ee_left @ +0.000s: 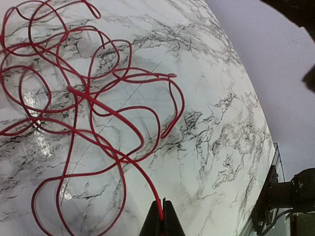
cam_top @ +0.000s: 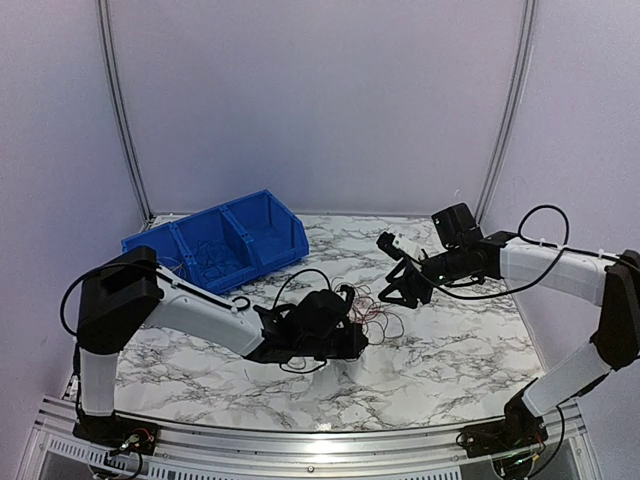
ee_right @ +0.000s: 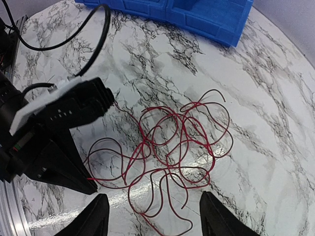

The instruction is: Untangle the cables

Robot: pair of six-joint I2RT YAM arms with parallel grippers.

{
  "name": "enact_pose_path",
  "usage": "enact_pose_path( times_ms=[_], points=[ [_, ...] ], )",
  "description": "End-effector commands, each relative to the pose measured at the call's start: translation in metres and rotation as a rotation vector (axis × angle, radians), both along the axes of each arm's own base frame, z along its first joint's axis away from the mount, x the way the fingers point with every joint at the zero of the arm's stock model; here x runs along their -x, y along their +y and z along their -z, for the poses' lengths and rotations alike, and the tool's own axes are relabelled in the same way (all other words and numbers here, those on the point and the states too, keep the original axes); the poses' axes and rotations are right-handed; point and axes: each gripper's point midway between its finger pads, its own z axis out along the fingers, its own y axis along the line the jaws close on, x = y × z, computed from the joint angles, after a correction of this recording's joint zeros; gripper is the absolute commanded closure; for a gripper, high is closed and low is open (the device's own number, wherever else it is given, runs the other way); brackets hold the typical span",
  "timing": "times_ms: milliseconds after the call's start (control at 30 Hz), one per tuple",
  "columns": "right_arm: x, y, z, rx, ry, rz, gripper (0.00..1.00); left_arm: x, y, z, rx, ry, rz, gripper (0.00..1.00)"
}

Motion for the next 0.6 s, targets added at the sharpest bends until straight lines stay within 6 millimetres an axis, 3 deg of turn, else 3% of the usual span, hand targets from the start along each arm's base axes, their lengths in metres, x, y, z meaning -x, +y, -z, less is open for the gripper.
enact_pose_path(
  times_ms=[0, 267, 400, 567],
  points=[
    [-0.005, 0.003, -0.006, -0.012, -0.021, -0.007, 0.37, -0.010, 0.027, -0.075, 0.050, -0.131, -0.049, 1.00],
    [-0.008, 0.003, -0.005, -0.008, -0.020, -0.001, 0.37, -0.033, 0.097, -0.186, -0.086, -0.384, -0.121, 1.00],
    [-0.009, 0.002, -0.004, -0.005, -0.022, 0.005, 0.37, -0.064, 0.129, -0.238, -0.107, -0.481, -0.200, 1.00],
    [-0.011, 0.001, -0.003, 0.003, -0.024, 0.013, 0.37, -0.106, 0.147, -0.312, -0.073, -0.618, -0.274, 1.00]
  ],
)
